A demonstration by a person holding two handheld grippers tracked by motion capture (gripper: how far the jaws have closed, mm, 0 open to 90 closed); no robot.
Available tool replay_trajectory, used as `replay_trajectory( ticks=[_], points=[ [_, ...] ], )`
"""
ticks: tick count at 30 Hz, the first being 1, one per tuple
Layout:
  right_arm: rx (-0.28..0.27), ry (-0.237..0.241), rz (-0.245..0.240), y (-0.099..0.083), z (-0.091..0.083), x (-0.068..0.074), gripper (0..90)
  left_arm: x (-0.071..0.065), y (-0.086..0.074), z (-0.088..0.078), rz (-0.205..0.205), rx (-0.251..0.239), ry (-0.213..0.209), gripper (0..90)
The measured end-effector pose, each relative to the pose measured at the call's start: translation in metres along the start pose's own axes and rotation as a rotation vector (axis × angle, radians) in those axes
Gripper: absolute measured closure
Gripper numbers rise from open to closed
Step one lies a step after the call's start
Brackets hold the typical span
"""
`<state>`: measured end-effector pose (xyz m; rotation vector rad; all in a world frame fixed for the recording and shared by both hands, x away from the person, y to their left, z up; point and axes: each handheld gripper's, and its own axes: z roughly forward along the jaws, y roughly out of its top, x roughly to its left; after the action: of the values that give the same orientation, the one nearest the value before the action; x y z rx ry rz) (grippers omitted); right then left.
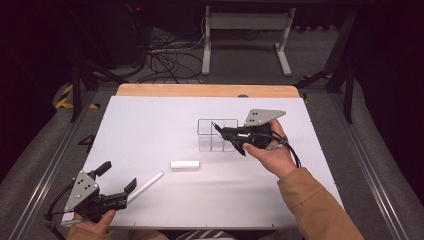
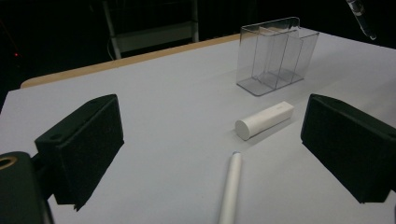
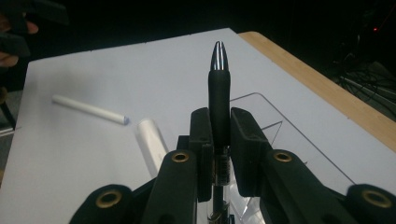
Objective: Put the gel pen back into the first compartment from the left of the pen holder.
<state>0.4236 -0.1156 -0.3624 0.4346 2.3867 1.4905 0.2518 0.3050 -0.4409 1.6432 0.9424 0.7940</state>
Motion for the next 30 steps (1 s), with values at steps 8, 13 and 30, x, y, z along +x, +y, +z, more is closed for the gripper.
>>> replay_trajectory(
  ticks=[8, 13, 30],
  points=[
    [-0.138, -0.037, 0.055, 0.003, 0.003, 0.000, 80.0, 0.000, 0.000, 0.000, 0.000, 0.001, 0.000, 6.6],
    [-0.189, -0.064, 0.078, 0.005, 0.008, 0.001, 80.0, 0.000, 0.000, 0.000, 0.000, 0.000, -0.002, 6.5],
    [-0.290, -0.162, 0.184, 0.012, 0.030, 0.002, 80.0, 0.001, 0.000, 0.002, 0.004, 0.002, -0.009, 6.5]
  ],
)
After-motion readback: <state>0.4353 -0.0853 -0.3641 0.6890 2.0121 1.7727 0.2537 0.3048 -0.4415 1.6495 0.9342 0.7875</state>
